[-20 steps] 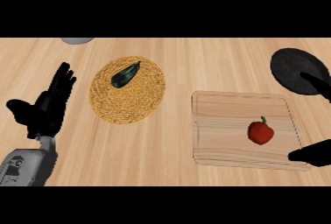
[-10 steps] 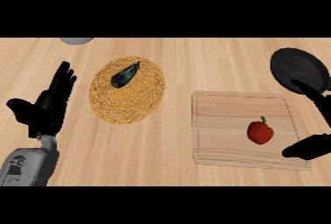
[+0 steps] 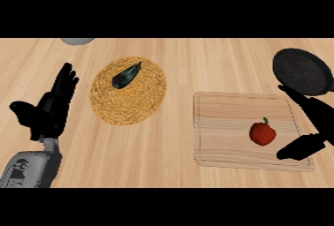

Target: Pick the bell pepper from the cutting board and place it in the pan

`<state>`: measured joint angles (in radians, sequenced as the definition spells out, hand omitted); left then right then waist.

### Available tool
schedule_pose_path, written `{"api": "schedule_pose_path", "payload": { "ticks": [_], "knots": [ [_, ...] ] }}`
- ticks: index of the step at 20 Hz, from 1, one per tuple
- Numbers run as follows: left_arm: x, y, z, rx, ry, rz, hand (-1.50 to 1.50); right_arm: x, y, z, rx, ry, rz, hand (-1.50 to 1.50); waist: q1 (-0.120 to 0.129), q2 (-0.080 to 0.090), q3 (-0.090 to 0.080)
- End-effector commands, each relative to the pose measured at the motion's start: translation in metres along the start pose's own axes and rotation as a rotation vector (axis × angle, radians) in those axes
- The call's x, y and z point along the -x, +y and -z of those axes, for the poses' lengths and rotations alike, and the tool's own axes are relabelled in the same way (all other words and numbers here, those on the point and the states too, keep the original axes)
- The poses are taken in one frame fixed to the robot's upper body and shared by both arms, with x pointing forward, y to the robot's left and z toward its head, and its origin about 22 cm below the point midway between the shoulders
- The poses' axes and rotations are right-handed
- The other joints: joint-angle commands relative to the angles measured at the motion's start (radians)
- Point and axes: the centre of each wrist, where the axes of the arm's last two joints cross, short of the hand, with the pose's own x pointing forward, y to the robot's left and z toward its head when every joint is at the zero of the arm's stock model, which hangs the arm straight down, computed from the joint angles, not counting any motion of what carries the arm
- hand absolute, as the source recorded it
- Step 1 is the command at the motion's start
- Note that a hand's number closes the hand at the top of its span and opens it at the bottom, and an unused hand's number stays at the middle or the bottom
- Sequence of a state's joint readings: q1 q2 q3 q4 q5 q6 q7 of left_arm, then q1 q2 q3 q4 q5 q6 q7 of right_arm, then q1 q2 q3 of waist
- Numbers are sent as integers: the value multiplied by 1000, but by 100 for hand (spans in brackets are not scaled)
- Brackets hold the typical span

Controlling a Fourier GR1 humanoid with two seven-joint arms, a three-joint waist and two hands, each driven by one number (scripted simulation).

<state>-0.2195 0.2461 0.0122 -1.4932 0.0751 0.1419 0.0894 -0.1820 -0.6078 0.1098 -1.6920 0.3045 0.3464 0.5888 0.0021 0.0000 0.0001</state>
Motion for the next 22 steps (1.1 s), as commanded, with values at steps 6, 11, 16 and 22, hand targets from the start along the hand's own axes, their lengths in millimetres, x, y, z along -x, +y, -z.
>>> {"api": "schedule_pose_path", "payload": {
  "ticks": [6,11,16,22],
  "knots": [
    [14,-8,9,-4,9,-15,0,-14,24,7,-55,99,-166,-150,-7,1,-1],
    [17,1,12,3,-2,1,0,-19,22,30,-92,140,-202,-150,0,1,0],
    [24,-26,4,15,4,-6,0,-6,41,39,-129,149,-201,-150,-2,1,0],
    [-16,11,4,-7,-2,2,0,-8,37,52,-138,156,-219,-150,3,-1,0]
  ]
}}
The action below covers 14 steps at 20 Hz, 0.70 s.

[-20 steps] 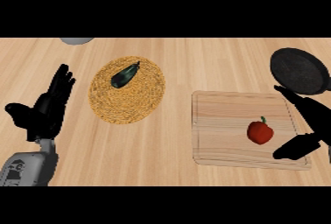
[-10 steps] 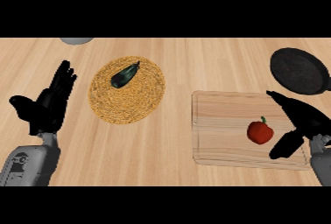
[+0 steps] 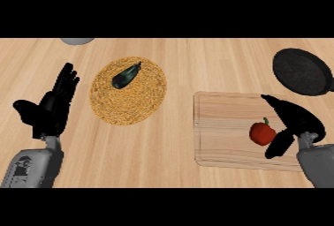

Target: Pick the bell pepper from the cutting board and place it in the pan

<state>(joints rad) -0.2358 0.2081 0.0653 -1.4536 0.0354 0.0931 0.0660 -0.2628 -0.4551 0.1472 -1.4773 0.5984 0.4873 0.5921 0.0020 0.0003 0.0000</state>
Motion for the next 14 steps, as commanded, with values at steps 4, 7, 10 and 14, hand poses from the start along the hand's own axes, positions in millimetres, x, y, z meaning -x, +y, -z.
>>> {"api": "schedule_pose_path", "payload": {
  "ticks": [4,7,10,14],
  "knots": [
    [2,14,-14,-6,-1,12,0,15,18,15,-46,31,-42,-150,2,-1,0],
    [-20,11,7,-3,2,7,0,18,21,21,-72,31,-54,-150,0,-1,0],
    [-15,-1,-2,4,-7,4,0,2,33,22,-82,24,-29,-150,0,-1,0],
    [0,-10,5,18,2,4,0,1,30,32,-115,-13,-46,150,-2,0,0]
  ]
}}
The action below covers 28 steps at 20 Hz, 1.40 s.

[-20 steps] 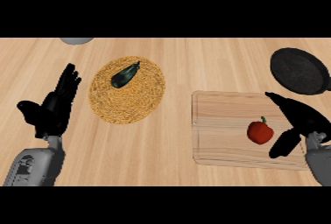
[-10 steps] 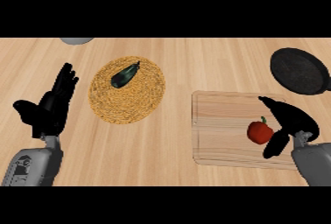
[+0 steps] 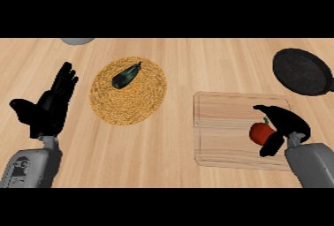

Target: Pick the bell pepper from the cutting board and place it in the pan

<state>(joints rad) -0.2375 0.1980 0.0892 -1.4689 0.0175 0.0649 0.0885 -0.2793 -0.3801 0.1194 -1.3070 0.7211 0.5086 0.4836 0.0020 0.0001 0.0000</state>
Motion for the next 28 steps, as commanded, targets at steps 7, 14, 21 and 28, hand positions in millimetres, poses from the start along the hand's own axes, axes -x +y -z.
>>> {"api": "schedule_pose_path", "payload": {
  "ticks": [7,14,21,28],
  "knots": [
    [4,4,-21,-16,-4,14,0,1,4,17,2,-106,-67,150,3,0,0],
    [3,5,-9,-1,0,-5,0,-47,14,7,66,-137,-66,150,2,0,0],
    [3,0,-1,17,0,-3,0,-162,23,-6,315,-186,-16,150,11,1,0],
    [-9,21,11,-20,-11,-2,0,-150,-22,-30,711,-251,110,150,-3,0,0]
  ]
}}
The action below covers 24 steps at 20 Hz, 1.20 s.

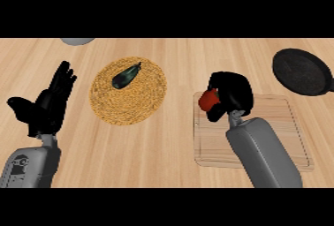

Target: Pick the bell pepper from the cutting board and place it in the pan

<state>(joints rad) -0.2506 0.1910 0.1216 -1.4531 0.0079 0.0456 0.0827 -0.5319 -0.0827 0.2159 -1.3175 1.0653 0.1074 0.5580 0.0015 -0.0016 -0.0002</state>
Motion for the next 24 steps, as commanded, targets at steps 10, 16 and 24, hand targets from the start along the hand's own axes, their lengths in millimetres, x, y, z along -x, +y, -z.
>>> {"api": "schedule_pose_path", "payload": {
  "ticks": [10,16,24],
  "knots": [
    [2,-2,-9,13,0,9,0,53,-82,26,384,86,295,150,3,3,1],
    [2,-5,-12,17,-10,7,0,133,-130,55,448,149,456,150,9,7,1],
    [-10,-6,4,33,-18,-11,0,248,-128,67,507,248,305,150,31,17,3]
  ]
}}
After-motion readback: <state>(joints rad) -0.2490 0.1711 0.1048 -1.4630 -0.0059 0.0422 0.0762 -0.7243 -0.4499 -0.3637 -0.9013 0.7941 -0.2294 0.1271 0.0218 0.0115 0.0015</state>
